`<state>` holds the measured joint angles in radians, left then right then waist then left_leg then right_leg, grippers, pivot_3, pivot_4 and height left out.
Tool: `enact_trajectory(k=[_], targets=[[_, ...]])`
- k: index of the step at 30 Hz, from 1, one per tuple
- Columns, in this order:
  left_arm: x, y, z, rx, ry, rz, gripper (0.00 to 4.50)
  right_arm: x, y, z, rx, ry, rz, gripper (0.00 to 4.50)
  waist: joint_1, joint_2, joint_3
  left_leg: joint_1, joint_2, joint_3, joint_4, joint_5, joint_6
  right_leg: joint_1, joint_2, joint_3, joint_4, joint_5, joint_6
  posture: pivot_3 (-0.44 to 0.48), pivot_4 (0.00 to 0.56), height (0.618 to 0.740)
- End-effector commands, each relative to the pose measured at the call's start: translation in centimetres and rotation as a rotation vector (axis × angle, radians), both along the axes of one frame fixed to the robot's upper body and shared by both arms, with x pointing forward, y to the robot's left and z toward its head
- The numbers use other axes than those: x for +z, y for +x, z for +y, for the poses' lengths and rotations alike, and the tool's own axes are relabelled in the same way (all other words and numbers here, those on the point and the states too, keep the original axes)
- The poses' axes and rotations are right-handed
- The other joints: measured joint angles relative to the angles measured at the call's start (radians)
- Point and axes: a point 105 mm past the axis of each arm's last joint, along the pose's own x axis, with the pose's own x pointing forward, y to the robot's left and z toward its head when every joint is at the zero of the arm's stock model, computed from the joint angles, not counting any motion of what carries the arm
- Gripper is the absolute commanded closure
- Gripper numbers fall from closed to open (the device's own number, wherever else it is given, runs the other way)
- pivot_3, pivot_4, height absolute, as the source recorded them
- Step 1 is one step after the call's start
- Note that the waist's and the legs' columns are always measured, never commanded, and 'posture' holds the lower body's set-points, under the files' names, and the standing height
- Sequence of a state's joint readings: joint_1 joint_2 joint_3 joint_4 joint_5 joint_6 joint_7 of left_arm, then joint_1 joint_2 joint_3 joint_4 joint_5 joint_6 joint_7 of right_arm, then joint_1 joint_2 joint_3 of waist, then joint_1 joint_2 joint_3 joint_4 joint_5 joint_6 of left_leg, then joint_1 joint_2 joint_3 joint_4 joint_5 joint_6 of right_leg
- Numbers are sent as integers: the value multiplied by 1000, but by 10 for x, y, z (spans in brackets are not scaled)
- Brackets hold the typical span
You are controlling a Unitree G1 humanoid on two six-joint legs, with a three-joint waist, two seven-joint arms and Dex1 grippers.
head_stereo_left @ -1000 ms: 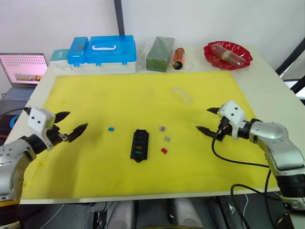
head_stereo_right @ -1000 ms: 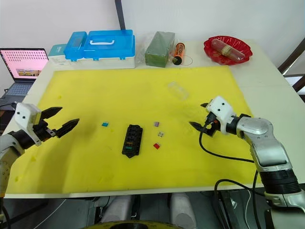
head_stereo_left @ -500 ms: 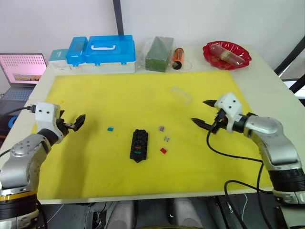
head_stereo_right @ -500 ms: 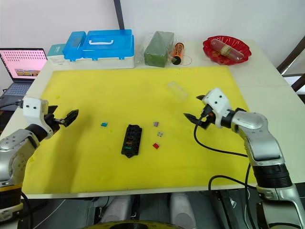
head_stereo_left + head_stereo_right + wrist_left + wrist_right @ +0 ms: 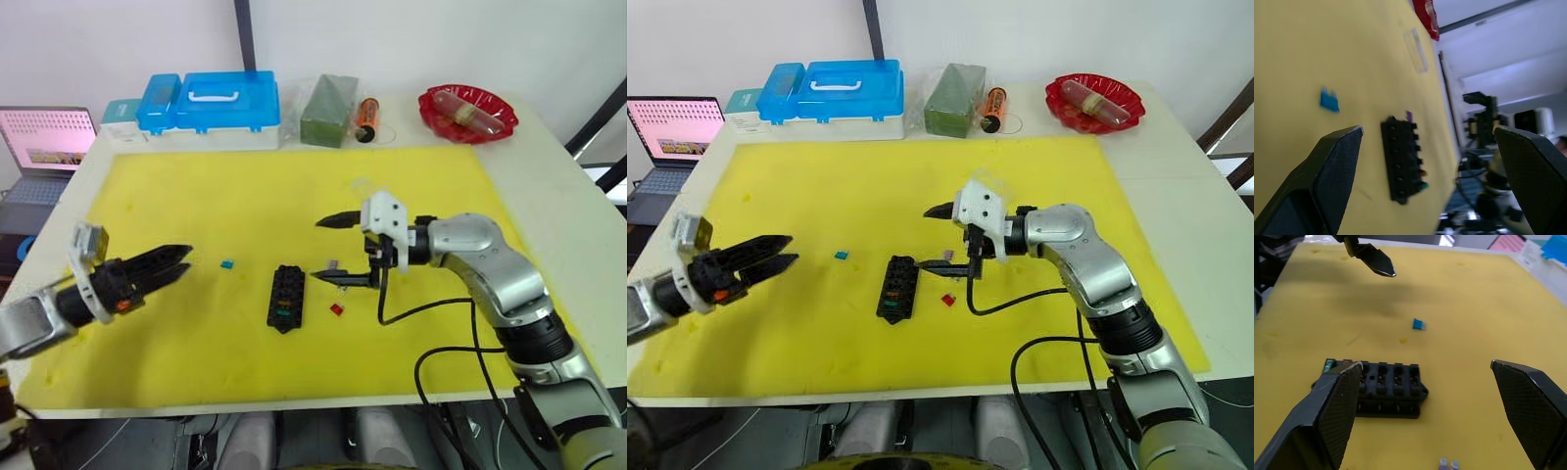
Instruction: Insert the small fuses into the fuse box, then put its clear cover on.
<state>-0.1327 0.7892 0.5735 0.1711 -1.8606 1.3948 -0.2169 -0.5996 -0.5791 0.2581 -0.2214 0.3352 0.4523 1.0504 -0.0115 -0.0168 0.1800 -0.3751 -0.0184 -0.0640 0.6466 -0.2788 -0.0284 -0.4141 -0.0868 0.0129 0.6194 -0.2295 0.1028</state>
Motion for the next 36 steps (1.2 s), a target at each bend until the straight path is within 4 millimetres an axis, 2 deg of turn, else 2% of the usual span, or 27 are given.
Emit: enact_trajectory(k=[1, 3, 8, 13, 20, 32, 36], targets=[[9, 16, 2, 81, -142, -28, 0, 10, -6, 7, 41, 17, -45, 20, 10, 1, 0, 0, -1, 0, 0, 0, -1, 1, 0, -1, -1, 0, 0, 0, 150, 740], [6, 19, -1, 95, -158, -20, 0, 11, -6, 8, 43, 17, -44, 20, 14, -1, -1, 0, -3, 0, 1, 2, -3, 1, 1, -2, -1, -1, -2, 0, 150, 740], [-16, 32, -18, 151, -273, 54, 0, 9, -6, 5, 23, 9, -41, 20, 16, -4, -1, 0, -5, 1, 0, 2, -3, 1, 0, -1, -2, 0, -1, 0, 150, 740], [-22, 24, -32, 55, -186, 91, 0, 13, -8, 5, 26, 10, -40, 20, 12, -6, 0, 0, -7, 1, 0, 2, -4, 1, 2, -1, -2, 0, 0, 0, 150, 740], [-30, 21, -29, 74, -99, 132, 0, 16, -10, 7, 23, 19, -42, 20, 1, -6, 0, 0, -6, 1, 0, 2, -4, 1, 3, 0, -2, -1, -3, 0, 150, 740], [-37, 37, -37, 149, -97, 194, 0, 19, -11, 7, 14, 20, -41, 20, 3, -6, 0, 0, -6, 1, 0, 2, -4, 2, 2, 0, -3, -1, -3, 0, 150, 740], [-43, 37, -38, 150, -71, 223, 0, 20, -12, 7, 14, 20, -41, 20, 3, -6, 0, 0, -6, 1, 0, 2, -4, 2, 2, 0, -3, -1, -3, 0, 150, 740]])
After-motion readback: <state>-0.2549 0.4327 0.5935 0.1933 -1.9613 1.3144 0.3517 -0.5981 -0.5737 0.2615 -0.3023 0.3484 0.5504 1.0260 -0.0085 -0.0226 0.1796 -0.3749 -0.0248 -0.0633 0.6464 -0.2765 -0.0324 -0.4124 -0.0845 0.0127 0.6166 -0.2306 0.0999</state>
